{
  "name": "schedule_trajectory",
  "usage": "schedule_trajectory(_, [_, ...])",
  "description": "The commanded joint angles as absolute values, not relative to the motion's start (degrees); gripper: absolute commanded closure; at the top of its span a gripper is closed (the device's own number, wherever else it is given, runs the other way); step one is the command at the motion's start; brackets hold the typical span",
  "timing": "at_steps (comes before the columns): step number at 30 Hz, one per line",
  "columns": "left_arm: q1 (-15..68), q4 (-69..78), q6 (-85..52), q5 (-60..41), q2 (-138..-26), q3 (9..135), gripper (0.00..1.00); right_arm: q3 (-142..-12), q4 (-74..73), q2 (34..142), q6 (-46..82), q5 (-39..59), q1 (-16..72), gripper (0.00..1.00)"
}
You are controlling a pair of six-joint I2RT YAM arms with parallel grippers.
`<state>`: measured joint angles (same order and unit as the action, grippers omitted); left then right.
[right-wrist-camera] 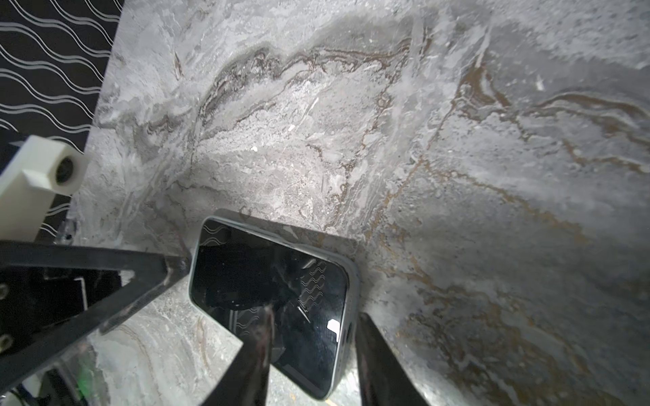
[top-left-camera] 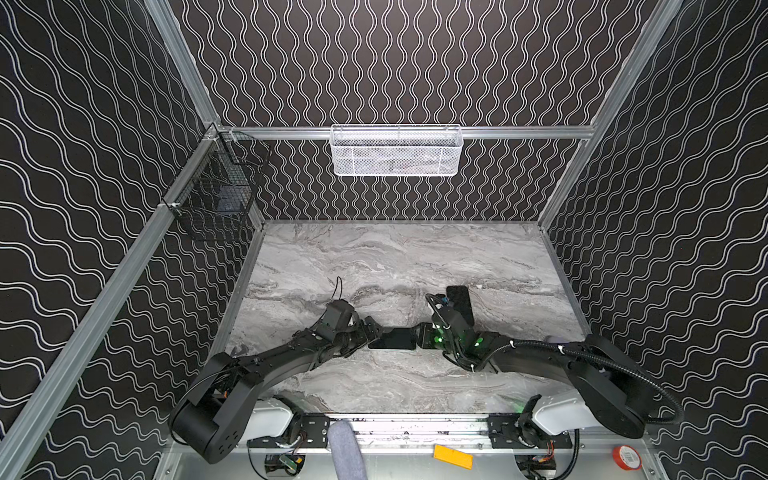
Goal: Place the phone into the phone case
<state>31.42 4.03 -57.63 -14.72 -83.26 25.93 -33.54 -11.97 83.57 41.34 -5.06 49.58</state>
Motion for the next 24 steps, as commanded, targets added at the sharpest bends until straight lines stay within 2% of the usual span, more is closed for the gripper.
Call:
schedule_trajectory(1, [31.4, 3.4, -55.9, -13.3, -83.9, 26.4, 0.14, -35.0, -10.7, 85.5, 40.6, -5.3, 49.6, 0.66])
schedule_trajectory(9, [31.4, 6.1, -55.9, -14.9, -87.2, 26.2, 0.22, -35.4, -11.2, 88.1, 40.8, -4.2, 49.6, 0.81])
schedule_trajectory(13, [31.4, 6.9, -56.0, -15.2, -88.3, 26.1, 0.29, -35.5, -11.3, 88.7, 40.8, -3.8, 49.6, 0.82])
schedule_trajectory(17, [31.4, 6.1, -55.7, -14.4, -88.4, 26.3, 0.42, -35.4, -11.7, 89.0, 41.0, -3.7, 49.7, 0.82])
schedule_trajectory(24, [31.4, -1.5, -52.3, -7.8, -87.8, 28.5, 0.44, -35.4, -12.1, 88.8, 40.7, -3.6, 49.7, 0.82])
